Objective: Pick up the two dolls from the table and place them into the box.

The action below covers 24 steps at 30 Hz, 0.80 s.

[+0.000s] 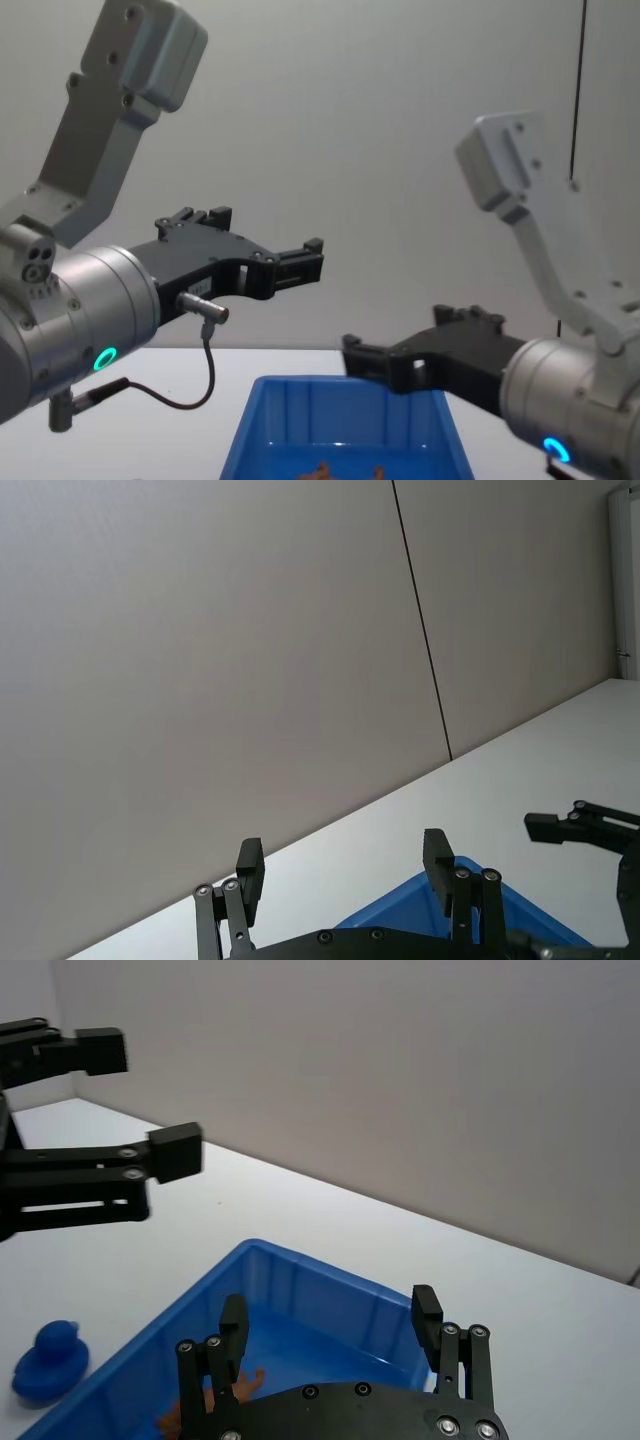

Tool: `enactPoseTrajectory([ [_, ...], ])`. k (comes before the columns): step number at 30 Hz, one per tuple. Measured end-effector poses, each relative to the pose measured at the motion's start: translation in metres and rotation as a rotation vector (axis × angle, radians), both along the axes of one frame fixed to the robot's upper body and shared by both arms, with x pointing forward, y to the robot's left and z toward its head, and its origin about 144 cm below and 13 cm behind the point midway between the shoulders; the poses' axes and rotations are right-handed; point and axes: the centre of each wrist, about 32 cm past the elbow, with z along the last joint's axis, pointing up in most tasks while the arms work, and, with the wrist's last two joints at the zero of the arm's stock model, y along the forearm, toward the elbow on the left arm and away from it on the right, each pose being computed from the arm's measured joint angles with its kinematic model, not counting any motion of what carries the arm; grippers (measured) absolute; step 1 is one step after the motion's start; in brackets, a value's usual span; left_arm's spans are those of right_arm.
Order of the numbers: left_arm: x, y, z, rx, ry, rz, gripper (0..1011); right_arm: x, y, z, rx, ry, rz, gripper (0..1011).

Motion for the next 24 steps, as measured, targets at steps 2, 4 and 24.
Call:
enactPoseTrajectory([
  [2, 0.0, 0.0, 0.0, 0.0, 0.0, 0.0, 1000, -0.002, -0.003, 0.0, -0.003, -0.006, -0.027, 1001],
  [4, 0.0, 0.0, 0.0, 0.0, 0.0, 0.0, 1000, -0.004, -0.005, 0.001, -0.005, -0.011, -0.046, 1001],
  [24, 0.0, 0.0, 0.0, 0.0, 0.0, 0.0, 1000, -0.029, -0.045, -0.009, -0.023, 0.022, -0.291, 1001],
])
